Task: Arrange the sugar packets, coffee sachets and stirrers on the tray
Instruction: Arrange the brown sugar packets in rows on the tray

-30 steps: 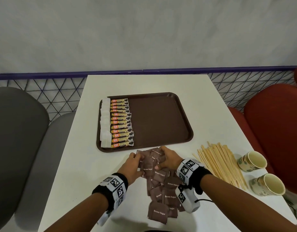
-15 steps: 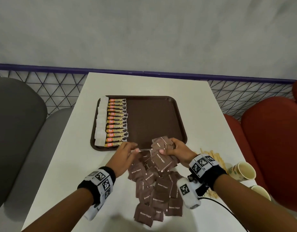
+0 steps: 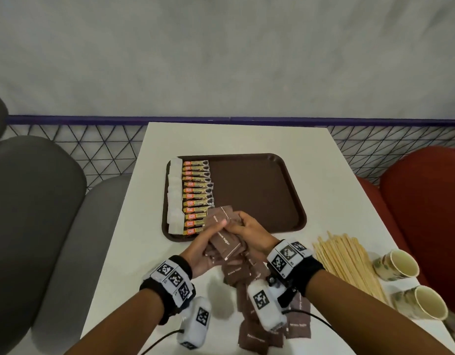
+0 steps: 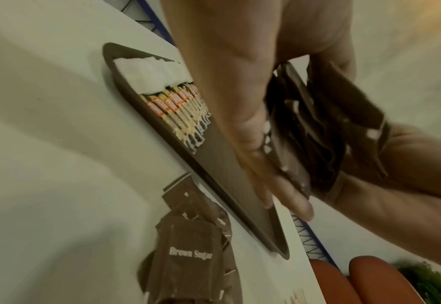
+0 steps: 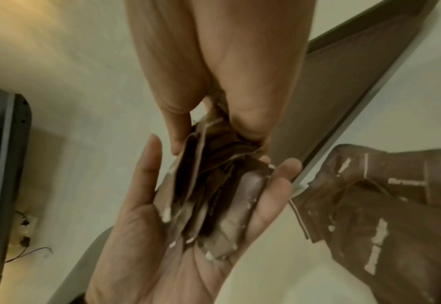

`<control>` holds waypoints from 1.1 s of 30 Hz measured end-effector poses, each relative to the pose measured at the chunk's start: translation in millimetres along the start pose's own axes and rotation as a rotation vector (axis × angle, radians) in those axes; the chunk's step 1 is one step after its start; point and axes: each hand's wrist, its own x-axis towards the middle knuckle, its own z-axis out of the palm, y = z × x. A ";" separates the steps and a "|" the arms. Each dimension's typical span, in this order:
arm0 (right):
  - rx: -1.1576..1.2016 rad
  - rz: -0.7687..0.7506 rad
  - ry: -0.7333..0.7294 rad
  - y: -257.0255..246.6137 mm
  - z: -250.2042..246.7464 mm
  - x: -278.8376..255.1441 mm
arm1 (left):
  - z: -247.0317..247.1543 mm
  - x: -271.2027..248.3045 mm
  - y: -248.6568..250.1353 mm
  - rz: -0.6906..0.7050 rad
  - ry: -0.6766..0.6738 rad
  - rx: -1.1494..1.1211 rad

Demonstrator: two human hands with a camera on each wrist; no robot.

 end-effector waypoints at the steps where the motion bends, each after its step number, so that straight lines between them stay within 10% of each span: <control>1: -0.018 -0.005 0.008 2.0 5.4 1.8 | -4.3 -2.7 1.4 -0.019 -0.021 -0.006; 11: -0.757 0.008 0.058 16.6 -9.5 14.6 | -14.7 -5.3 1.7 -0.042 0.009 0.045; 33: -0.375 -0.070 -0.148 8.0 -28.6 -4.2 | -17.6 -1.5 -11.2 0.116 0.122 -0.044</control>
